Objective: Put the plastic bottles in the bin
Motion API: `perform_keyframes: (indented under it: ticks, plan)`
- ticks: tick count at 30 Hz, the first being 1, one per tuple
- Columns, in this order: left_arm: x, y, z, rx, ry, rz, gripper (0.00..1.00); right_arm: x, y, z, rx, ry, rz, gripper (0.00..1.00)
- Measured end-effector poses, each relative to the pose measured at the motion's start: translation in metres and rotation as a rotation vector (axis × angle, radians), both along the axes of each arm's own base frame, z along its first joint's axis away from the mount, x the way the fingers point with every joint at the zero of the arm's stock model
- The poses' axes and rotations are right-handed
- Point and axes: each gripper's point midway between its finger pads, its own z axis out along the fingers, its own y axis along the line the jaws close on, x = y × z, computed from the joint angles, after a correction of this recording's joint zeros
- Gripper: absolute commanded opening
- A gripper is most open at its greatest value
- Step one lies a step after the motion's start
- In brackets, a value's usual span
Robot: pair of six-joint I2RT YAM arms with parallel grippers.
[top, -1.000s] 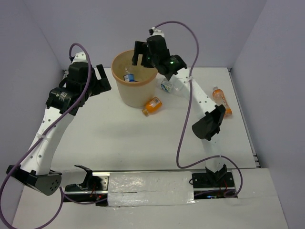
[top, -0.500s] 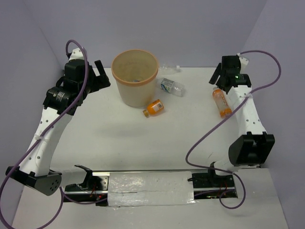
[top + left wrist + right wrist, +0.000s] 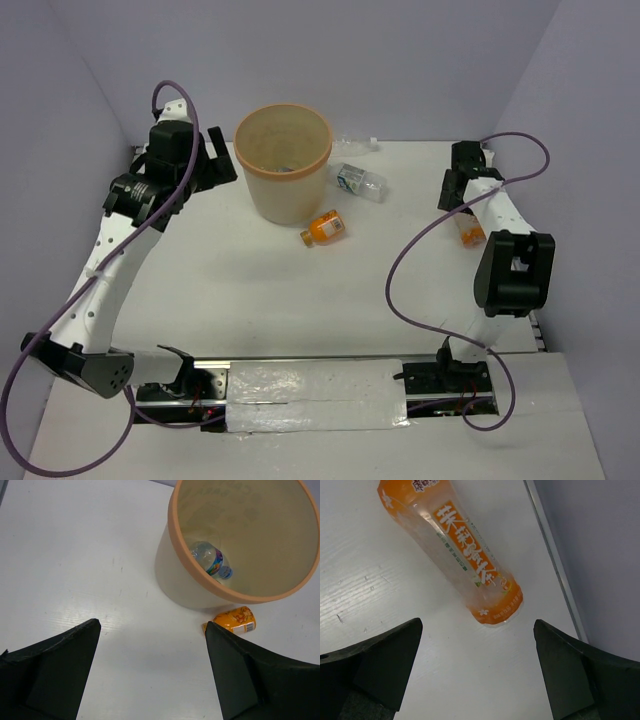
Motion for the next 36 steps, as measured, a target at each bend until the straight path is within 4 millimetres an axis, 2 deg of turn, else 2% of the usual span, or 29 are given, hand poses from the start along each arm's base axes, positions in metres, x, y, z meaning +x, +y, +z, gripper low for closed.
perform_keyframes:
  ticks: [4,12,16,18,21,22,23,24,25,29,31,33,36]
  plan:
    - [0.008,-0.003,-0.013,0.015,0.034,-0.002,0.99,0.011,0.003,-0.014,-0.004,0.036,0.092,1.0]
    - [0.015,-0.005,-0.039,0.038,0.095,-0.002,0.99,0.027,-0.004,-0.069,0.019,0.189,0.165,1.0]
    - [0.02,-0.007,-0.052,0.049,0.125,-0.002,1.0,0.04,-0.014,-0.075,0.026,0.194,0.156,0.99]
    - [0.023,-0.008,-0.057,0.052,0.138,-0.002,0.99,0.045,-0.016,-0.079,0.039,0.194,0.156,0.95]
    - [0.026,-0.01,-0.063,0.056,0.154,-0.004,1.0,0.049,-0.012,-0.088,0.07,0.204,0.161,0.75]
    - [0.027,-0.01,-0.065,0.057,0.158,-0.005,0.99,0.049,-0.011,-0.091,0.08,0.209,0.157,0.55]
    - [0.027,-0.01,-0.066,0.058,0.161,-0.005,1.0,0.048,-0.01,-0.093,0.087,0.214,0.154,0.41]
    - [0.028,-0.011,-0.067,0.059,0.163,-0.005,1.0,0.048,-0.01,-0.092,0.087,0.215,0.144,0.32]
    - [0.028,-0.011,-0.068,0.059,0.166,-0.005,1.0,0.048,-0.009,-0.091,0.096,0.21,0.135,0.28]
    - [0.028,-0.012,-0.067,0.055,0.165,-0.007,1.0,0.049,-0.003,-0.079,0.115,0.18,0.116,0.29]
    - [0.028,-0.012,-0.066,0.052,0.163,-0.008,1.0,0.049,0.005,-0.062,0.136,0.156,0.124,0.31]
    - [0.029,-0.013,-0.062,0.047,0.154,-0.011,1.0,0.056,0.02,-0.025,0.152,0.081,0.154,0.32]
    - [0.031,-0.014,-0.05,0.037,0.13,-0.013,1.0,0.075,0.06,0.06,0.16,-0.127,0.245,0.34]
